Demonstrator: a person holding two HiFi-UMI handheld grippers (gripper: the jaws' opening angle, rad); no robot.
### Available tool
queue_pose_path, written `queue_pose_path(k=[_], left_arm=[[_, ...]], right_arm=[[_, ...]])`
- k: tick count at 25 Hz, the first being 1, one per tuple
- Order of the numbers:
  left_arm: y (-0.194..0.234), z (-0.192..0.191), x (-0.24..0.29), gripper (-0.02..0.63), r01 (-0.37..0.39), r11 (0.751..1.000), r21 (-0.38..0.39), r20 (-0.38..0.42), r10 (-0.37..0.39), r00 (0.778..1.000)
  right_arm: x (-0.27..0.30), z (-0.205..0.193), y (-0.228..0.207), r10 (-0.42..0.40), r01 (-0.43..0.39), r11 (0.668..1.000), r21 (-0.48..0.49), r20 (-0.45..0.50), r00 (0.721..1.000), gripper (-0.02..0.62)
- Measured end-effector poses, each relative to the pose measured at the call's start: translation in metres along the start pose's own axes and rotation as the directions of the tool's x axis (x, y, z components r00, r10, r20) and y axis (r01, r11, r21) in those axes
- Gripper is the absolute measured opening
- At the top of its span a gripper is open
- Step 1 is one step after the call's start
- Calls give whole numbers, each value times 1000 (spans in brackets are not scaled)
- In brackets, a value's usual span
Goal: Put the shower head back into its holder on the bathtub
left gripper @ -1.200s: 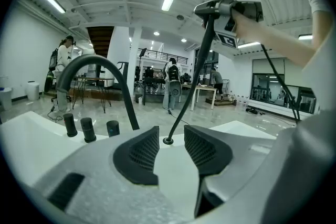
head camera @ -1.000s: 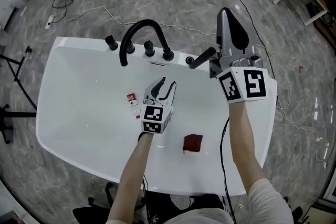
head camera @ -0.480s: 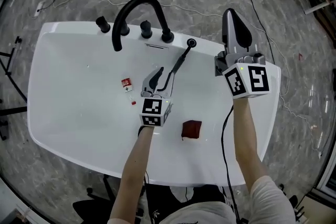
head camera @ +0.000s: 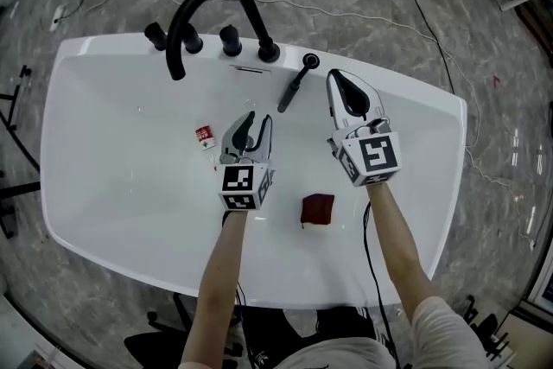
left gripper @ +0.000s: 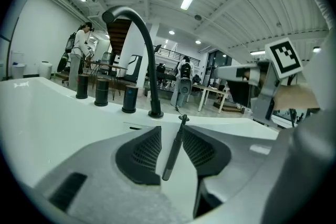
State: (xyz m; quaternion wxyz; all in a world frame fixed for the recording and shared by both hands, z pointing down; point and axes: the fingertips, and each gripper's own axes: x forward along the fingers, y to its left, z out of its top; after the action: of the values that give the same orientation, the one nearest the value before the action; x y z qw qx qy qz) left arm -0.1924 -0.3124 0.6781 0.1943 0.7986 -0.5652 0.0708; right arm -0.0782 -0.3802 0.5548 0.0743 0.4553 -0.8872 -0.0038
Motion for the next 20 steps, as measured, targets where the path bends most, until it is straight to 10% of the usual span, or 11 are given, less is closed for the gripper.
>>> queue_pose_path(k=[11,14,20], left_arm=[[28,-96,4,121,-6,999,-47,-22,5,1000],[42,-112,-8,121,-22,999,-41,-26,21,999],[70,-130,-22,121,-93,993,-71,-16,92,996]], right_arm=[[62,-257,62,-12,111,967,229,-395,919,149],[70,-269,57,-145,207,968,141,-361,921,78],[65,-292,59,-215,296,939,176,-372,903,140]])
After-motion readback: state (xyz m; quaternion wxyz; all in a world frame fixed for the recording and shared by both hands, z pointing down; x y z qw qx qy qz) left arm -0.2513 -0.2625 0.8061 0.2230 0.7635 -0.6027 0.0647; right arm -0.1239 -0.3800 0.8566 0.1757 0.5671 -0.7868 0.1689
